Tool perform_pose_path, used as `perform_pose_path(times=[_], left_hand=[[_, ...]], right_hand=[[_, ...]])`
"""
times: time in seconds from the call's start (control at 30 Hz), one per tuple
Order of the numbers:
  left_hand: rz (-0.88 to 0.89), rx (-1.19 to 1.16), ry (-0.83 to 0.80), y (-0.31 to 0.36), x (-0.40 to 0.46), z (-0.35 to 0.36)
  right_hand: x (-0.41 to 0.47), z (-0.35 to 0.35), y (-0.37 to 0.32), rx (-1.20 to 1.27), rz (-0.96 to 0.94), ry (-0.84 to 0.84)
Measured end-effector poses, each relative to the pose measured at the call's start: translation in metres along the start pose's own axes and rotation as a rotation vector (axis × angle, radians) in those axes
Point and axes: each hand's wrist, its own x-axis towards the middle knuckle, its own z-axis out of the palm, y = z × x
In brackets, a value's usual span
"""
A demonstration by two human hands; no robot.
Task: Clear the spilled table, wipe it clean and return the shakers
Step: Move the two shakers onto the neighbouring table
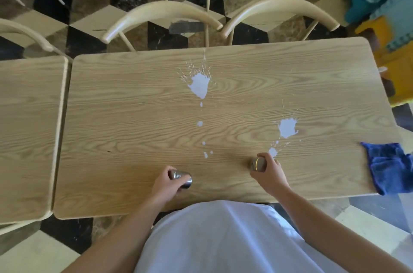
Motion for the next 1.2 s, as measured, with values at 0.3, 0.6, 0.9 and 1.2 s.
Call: perform_pose_path(times=[0.3,0.6,0.9,1.2], left_hand=[[0.119,0.290,-0.126,-0.004,-0.001,-0.006],[0.068,0.336,0.104,-0.029,-0.045,0.015],[0.006,0.187,0.460,-0.111,-0.144,0.079],[-0.039,0.039,0.579,-0.167,-0.173,0.089]], right_hand=[[-0.048,0.031,0.030,-0.062,-0.017,-0.140],[-0.038,0.011,0.050,-0.141,-0.197,-0.278],[-0.038,0.003,0.066,-0.150,-0.321,-0.249],[-0.082,0.047,0.046,-0.236,-0.405,-0.364]])
